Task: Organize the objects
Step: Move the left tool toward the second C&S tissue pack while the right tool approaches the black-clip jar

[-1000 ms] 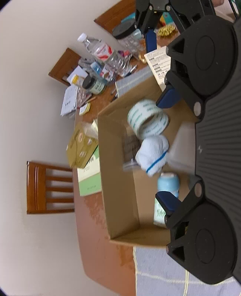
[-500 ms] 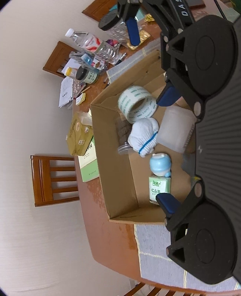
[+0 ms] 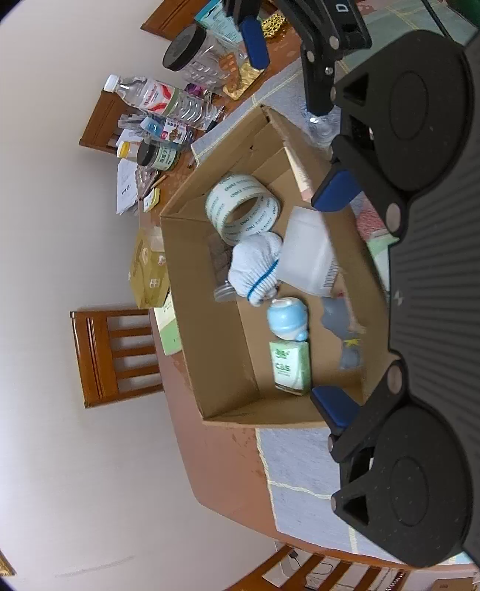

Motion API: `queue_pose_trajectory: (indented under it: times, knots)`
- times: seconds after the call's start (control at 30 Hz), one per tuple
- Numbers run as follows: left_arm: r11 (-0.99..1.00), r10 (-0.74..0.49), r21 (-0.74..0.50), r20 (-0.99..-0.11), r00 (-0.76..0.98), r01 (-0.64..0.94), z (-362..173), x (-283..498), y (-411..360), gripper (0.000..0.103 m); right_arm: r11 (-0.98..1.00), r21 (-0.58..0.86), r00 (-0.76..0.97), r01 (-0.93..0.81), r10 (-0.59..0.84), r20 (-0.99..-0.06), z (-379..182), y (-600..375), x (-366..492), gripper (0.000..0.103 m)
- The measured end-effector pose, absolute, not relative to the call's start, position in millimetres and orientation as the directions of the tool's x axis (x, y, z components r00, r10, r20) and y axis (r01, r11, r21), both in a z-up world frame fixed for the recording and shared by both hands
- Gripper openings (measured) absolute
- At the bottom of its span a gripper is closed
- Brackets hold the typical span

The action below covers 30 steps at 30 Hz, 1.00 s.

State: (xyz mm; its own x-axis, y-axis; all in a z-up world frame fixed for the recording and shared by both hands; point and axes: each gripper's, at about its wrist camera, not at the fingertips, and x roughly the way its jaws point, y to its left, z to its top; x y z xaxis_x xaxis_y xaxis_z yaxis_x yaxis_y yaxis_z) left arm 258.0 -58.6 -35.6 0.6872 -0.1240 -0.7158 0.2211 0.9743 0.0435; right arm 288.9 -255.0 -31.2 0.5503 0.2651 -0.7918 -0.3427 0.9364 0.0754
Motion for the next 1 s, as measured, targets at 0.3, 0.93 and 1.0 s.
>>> queue_pose_trajectory:
  times: [0.3,0.93,1.0]
  knots:
    - [0.980,-0.088,0.059,-0.729,0.679,0.191,-55.0,229.8,-54.2,0.101,0.957,0.070,0.565,-0.281,0.224,-0.794,-56.3,-262.4,249.3,0.103]
    - [0.973,-0.102,0.048,-0.789,0.606,0.226,-97.8,229.1,-64.0,0.101,0.989,0.148,0.496,-0.007,0.132,-0.858,-116.9,-285.9,235.6,0.103]
    - [0.975,-0.099,0.044,-0.792,0.603,0.218,-101.8,232.7,-64.1,0.101,0.990,0.140,0.494,0.016,0.114,-0.862,-119.4,-286.5,235.8,0.103]
